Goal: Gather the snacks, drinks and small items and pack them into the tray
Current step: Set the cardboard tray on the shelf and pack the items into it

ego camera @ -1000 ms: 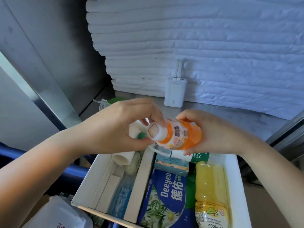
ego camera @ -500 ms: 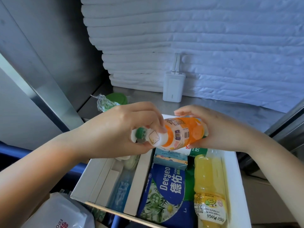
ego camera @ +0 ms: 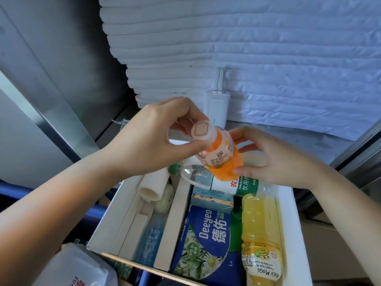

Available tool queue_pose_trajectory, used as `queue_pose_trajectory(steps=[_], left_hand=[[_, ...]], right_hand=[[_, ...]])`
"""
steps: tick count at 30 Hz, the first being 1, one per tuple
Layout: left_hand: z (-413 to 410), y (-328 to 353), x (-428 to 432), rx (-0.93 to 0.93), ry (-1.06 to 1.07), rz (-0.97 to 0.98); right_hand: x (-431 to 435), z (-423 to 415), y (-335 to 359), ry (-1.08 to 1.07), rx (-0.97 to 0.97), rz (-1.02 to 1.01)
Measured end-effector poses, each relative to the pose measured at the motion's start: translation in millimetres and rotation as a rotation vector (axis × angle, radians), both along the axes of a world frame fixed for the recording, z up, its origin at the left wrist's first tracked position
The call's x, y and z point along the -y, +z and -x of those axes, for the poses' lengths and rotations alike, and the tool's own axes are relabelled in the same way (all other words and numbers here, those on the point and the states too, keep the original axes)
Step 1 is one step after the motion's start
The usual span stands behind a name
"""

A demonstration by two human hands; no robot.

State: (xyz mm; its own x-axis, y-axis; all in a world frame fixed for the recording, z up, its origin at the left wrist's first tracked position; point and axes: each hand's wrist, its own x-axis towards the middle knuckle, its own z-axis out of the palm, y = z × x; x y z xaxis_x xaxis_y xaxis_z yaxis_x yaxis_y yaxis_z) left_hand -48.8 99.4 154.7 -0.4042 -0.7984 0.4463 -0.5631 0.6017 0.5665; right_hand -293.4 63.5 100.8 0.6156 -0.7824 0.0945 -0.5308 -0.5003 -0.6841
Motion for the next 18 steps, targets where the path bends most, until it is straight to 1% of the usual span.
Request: queue_pose_trajectory(steps=[4, 8, 11, 14, 16, 18], left_hand=[[12, 2, 7, -0.044, 0.09, -0.031], [19, 5, 12, -0.052, 0.143, -0.059], [19, 7, 17, -0.018, 0.164, -0.075], [16, 9, 20, 0.013, 0.107, -0.037], [12, 11, 20, 0.013, 0.016, -0.026], [10, 12, 20, 0.062, -0.064, -0.022]], right_hand=[[-4, -10, -1, -0.024, 0.011, -0.017], [-3, -17, -8, -0.131, -0.027, 0.104], [-3, -17, -7, -0.161, 0.024, 0.082], [-3, -15, -4, -0.145, 0.071, 0.023], [-3, -12, -3, -0.129, 0.058, 0.015], [-1, -9, -2, -0.124, 0.036, -0.007]])
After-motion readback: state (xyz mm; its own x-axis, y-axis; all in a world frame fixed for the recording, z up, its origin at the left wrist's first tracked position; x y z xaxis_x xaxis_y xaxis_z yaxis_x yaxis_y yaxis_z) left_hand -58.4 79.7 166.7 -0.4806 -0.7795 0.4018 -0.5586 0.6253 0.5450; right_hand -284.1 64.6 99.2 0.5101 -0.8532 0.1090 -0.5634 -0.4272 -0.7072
